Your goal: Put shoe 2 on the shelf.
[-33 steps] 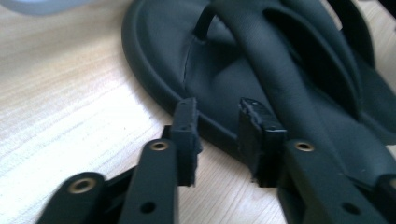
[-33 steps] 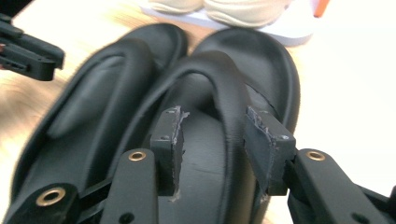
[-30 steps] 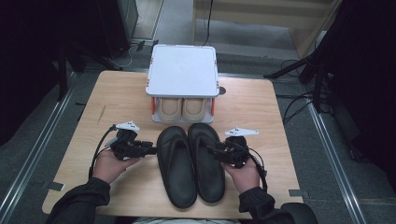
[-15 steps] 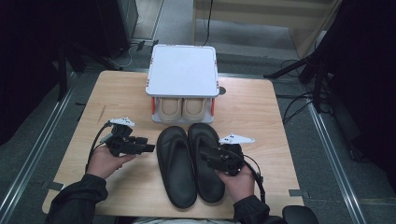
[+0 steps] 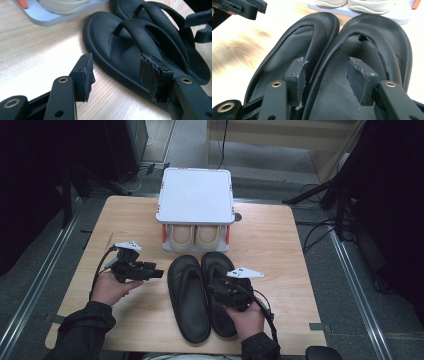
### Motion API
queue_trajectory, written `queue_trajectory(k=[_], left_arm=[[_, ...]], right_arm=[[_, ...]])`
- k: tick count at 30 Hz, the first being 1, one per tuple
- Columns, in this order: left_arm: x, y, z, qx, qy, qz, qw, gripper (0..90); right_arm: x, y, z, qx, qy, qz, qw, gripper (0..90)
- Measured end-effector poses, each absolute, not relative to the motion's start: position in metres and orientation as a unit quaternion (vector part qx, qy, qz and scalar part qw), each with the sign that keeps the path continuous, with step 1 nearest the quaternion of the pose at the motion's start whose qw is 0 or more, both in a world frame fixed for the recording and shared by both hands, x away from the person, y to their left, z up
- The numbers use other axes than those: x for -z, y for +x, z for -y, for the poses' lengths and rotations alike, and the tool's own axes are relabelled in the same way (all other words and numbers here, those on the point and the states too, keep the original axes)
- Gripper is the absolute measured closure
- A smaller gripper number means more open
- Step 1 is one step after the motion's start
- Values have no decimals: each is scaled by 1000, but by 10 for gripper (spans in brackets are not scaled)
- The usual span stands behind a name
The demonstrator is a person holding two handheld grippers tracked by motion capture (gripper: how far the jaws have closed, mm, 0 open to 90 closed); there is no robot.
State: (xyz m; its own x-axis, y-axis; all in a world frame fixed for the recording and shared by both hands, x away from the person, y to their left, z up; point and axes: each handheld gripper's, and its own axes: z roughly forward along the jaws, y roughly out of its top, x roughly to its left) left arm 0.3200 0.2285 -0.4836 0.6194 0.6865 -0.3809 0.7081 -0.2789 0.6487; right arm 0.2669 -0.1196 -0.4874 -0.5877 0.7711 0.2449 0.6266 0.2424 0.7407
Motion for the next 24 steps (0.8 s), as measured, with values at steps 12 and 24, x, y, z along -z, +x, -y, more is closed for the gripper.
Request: queue_trajectory(k=[12, 24], left_arm=[[483, 323, -233, 9, 795, -439, 418, 451], [483, 324, -234, 11, 791, -438, 427, 452]], right_arm=[[497, 265, 100, -414, 456, -782, 97, 476], [510, 267, 75, -392, 482, -776, 109, 453]])
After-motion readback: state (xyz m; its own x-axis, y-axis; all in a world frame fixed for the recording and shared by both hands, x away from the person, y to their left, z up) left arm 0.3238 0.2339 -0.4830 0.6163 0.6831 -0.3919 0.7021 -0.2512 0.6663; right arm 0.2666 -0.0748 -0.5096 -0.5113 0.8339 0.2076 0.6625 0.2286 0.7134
